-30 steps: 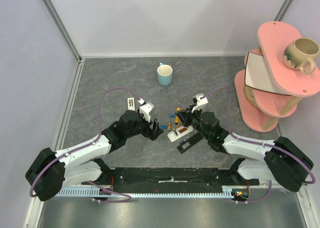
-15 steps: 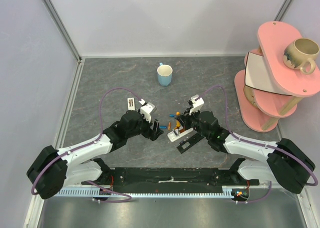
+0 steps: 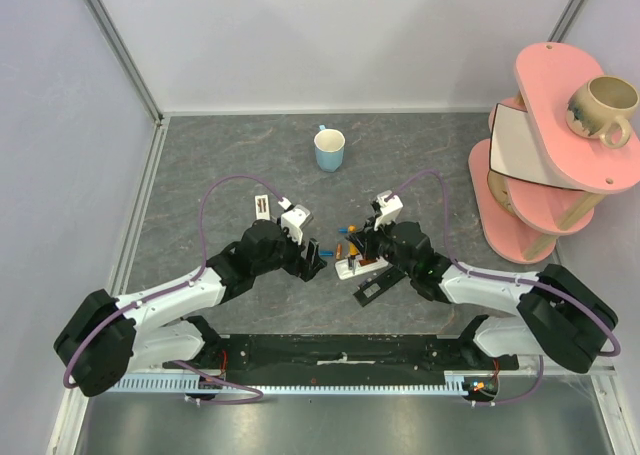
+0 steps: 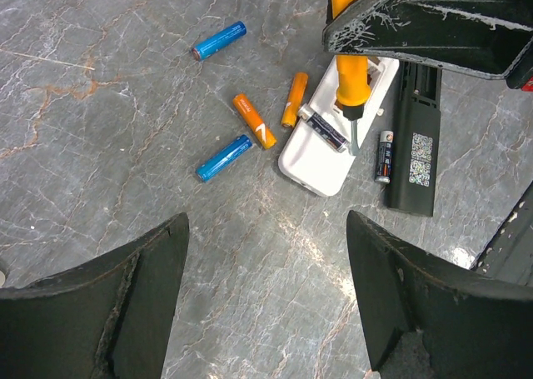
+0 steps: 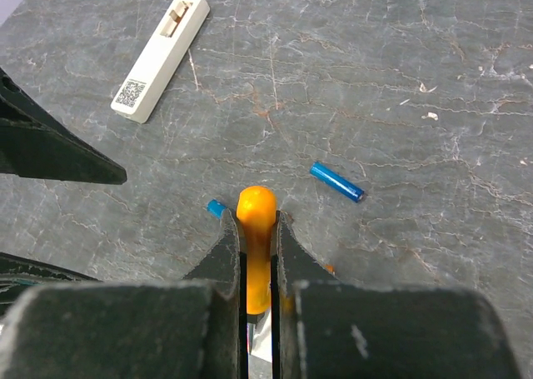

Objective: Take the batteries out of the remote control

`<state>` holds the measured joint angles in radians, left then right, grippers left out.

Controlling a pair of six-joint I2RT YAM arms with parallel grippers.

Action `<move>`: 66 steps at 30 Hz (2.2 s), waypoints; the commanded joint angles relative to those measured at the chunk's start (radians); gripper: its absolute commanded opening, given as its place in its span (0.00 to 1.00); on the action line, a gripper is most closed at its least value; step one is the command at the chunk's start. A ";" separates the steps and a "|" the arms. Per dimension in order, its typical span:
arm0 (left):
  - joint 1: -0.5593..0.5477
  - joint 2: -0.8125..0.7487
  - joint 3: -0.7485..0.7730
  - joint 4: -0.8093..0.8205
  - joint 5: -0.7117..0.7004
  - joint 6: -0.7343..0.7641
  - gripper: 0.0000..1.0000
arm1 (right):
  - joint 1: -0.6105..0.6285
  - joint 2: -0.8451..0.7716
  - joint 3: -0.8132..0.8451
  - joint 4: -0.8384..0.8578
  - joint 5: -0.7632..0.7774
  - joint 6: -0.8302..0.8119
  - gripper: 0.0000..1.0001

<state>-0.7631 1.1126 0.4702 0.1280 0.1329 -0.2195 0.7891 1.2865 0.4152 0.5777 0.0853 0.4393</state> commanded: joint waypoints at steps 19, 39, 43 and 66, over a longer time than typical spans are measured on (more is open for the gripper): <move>0.004 0.016 0.038 0.015 0.016 0.000 0.80 | -0.024 0.051 0.073 0.059 0.025 0.013 0.00; 0.004 0.036 0.042 0.015 0.019 0.005 0.80 | -0.060 0.108 0.083 0.142 0.062 0.061 0.00; 0.004 0.038 0.042 0.016 0.020 0.006 0.80 | -0.060 0.088 0.088 0.137 0.048 0.067 0.00; 0.002 -0.425 -0.130 0.035 -0.289 -0.004 0.81 | 0.022 0.382 0.273 0.175 -0.349 0.245 0.02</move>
<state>-0.7631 0.8143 0.3798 0.1291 -0.0166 -0.2192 0.7662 1.5787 0.5869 0.6968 -0.1482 0.6304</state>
